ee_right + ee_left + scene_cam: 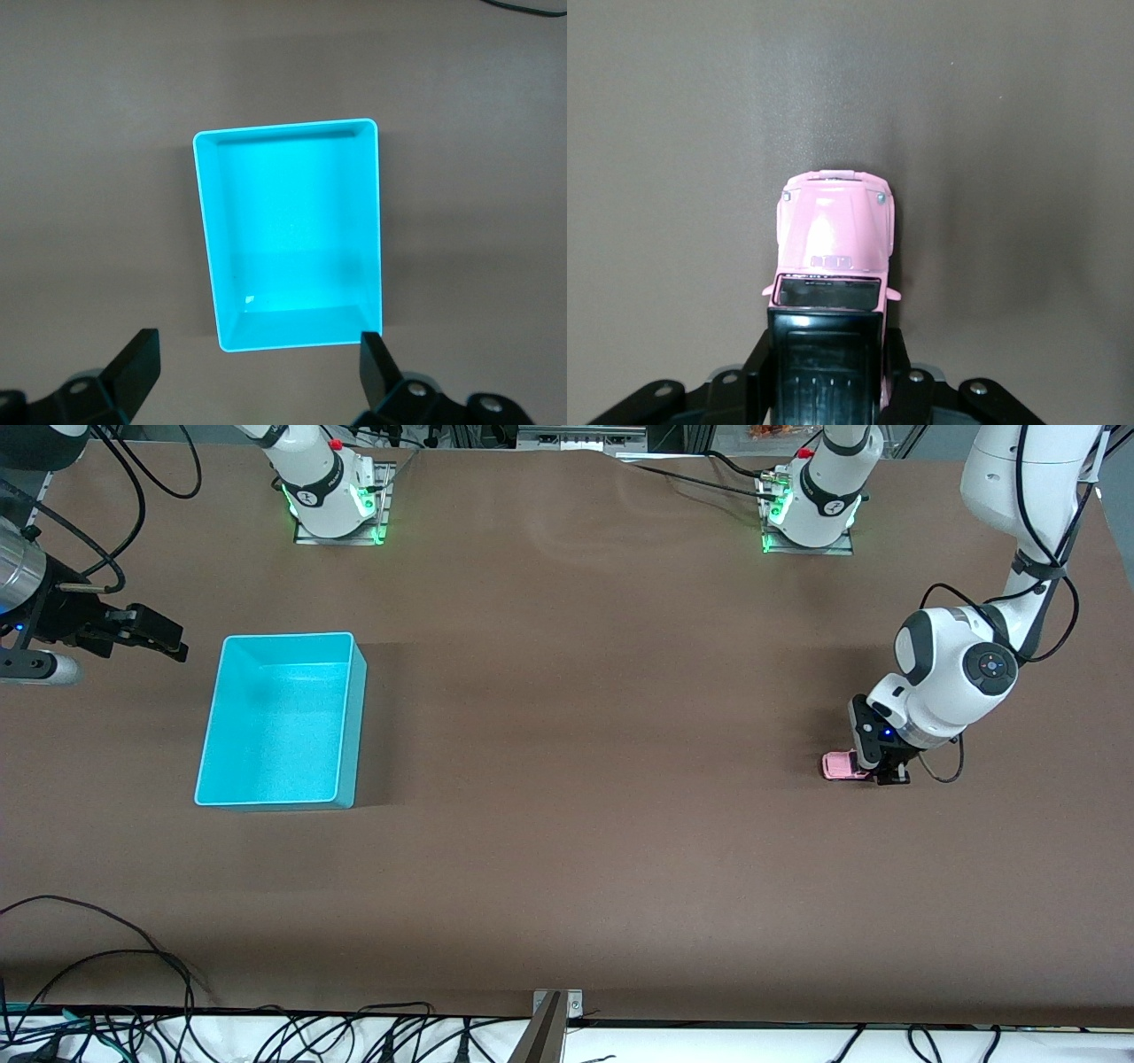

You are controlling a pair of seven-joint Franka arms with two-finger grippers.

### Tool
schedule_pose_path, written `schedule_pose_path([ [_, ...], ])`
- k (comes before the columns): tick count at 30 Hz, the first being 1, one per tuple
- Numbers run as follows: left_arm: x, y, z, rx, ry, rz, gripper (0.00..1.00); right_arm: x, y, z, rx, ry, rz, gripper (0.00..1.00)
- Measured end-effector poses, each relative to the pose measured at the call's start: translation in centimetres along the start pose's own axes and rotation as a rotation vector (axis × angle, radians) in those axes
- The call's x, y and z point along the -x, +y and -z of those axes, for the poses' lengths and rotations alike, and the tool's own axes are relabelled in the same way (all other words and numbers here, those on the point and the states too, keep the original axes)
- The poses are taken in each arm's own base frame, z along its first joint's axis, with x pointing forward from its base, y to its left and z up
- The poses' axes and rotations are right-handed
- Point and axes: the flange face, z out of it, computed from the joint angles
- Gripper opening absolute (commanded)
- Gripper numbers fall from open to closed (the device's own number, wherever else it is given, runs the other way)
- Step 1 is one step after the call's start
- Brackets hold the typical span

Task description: Wind and store pink jeep toy

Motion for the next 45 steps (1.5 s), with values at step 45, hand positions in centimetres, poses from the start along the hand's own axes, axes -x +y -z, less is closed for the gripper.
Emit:
schedule_pose_path([
  [45, 19.7, -0.1, -0.5, -0.032, -0.049, -0.035, 0.01, 0.0, 0.0, 0.0, 0.0, 0.0, 0.0, 1.0],
])
